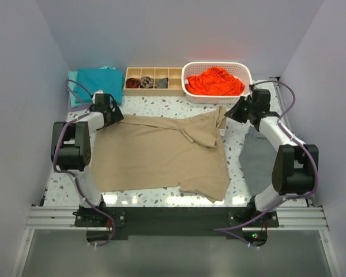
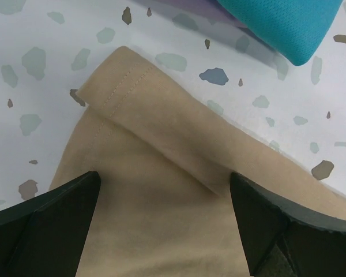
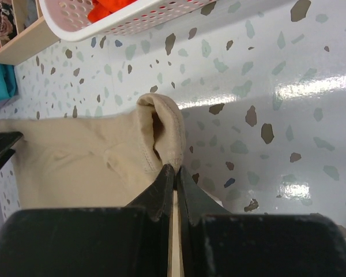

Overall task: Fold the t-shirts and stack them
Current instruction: Flatten the tshirt out

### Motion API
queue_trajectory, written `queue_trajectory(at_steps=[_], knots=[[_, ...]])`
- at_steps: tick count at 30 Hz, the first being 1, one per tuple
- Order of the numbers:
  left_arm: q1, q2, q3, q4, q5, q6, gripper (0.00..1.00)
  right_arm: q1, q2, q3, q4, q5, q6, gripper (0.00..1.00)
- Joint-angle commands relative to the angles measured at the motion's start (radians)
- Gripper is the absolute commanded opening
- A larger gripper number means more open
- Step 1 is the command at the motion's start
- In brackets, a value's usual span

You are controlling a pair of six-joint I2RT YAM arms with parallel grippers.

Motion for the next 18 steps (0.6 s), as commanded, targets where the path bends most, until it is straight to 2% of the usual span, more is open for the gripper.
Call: queue_trajectory(at_steps=[1,13,18], knots=[[0.017,-0.009,0.012,0.046,0.017,-0.045,1.00,-0.001,-0.002,0.015,0.002,0.009,-0.018,0.00],[0.023,-0.003,-0.040,0.238,-0.013,-0.088,0.98,-0.001,0.027,0.021,0.002,-0.017,-0.023,0.00],[0.029,0.025,-0.009,0.243,0.000,-0.087,0.83,-0.002,0.035,0.034,-0.007,-0.020,-0.028,0.00]])
